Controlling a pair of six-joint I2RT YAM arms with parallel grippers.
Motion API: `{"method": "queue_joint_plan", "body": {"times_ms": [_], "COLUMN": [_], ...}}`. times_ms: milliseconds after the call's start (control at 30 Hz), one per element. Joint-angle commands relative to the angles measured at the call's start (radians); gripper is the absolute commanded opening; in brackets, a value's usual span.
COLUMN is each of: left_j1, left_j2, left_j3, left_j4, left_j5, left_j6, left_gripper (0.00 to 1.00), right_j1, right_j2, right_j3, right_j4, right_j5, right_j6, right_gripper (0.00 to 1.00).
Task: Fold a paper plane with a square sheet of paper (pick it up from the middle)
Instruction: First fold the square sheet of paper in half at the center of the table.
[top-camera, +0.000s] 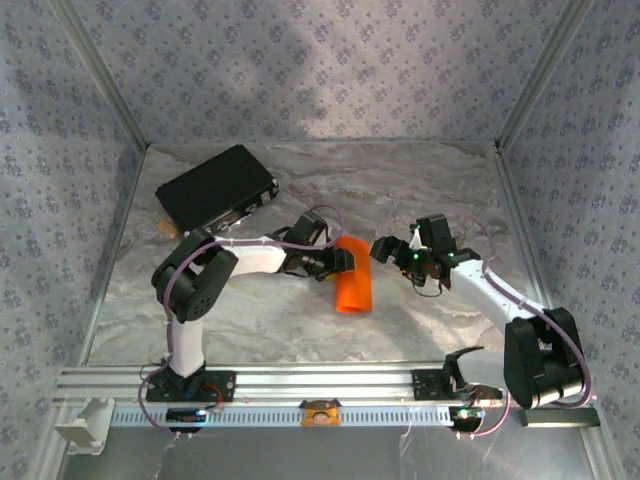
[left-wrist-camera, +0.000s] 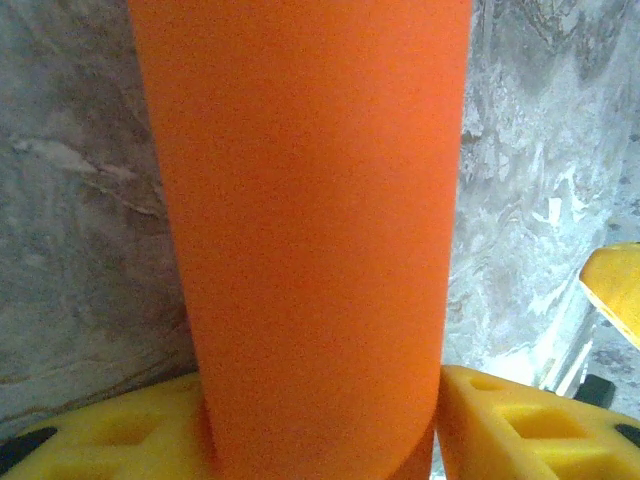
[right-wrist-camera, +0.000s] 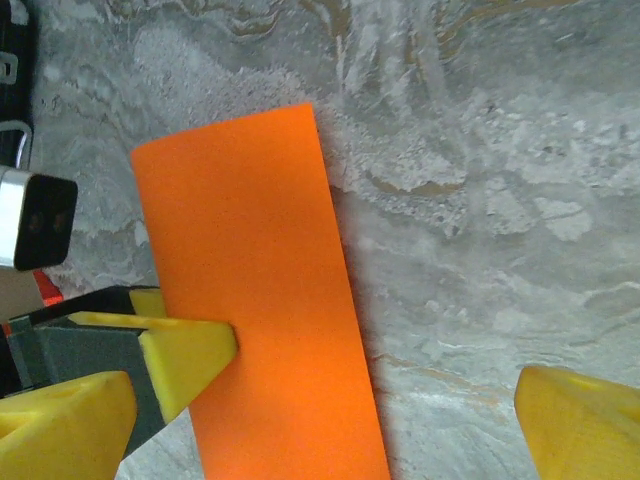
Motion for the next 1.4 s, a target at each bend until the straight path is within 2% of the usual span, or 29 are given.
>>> {"method": "queue_joint_plan", "body": {"times_ms": [0, 267, 567, 767, 967, 1200, 1367], "left_j1": [0.005, 0.003, 0.004, 0.009, 0.014, 0.009, -0.002], "left_j2": [-0.019, -0.072, -0.03, 0.005, 0.034, 0.073, 0.105], "left_j3": [0.027, 0.059, 0.088, 0.133, 0.156, 0.183, 0.229], "left_j4": [-0.1, -0.225, -0.284, -0.367, -0.39, -0.432, -0.518], "left_j5": [-0.075, -0.167, -0.157, -0.153, -0.144, -0.147, -0.186], "left_j6": [0.051, 0.118, 0.171, 0.238, 0.247, 0.277, 0.335], "left_gripper": [0.58, 0.6, 0.52, 0.52, 0.52, 0.54, 0.54], "right_j1": [0.013, 0.017, 0.017, 0.018, 0.017, 0.017, 0.017], "right_j2": [0.013, 0.014, 0.022, 0.031, 0.039, 0.049, 0.057], "right_j3": [0.034, 0.032, 0.026, 0.019, 0.02, 0.013, 0.011], "right_j4": [-0.015, -0.014, 0.005, 0.017, 0.019, 0.033, 0.033], "right_j5": [-0.024, -0.015, -0.034, -0.041, -0.046, -0.066, -0.066], "right_j6": [-0.029, -0.032, -0.031, -0.026, -0.028, -0.029, -0.028], "right_gripper": [0.99, 0.99, 0.97, 0.94, 0.94, 0.83, 0.82]}}
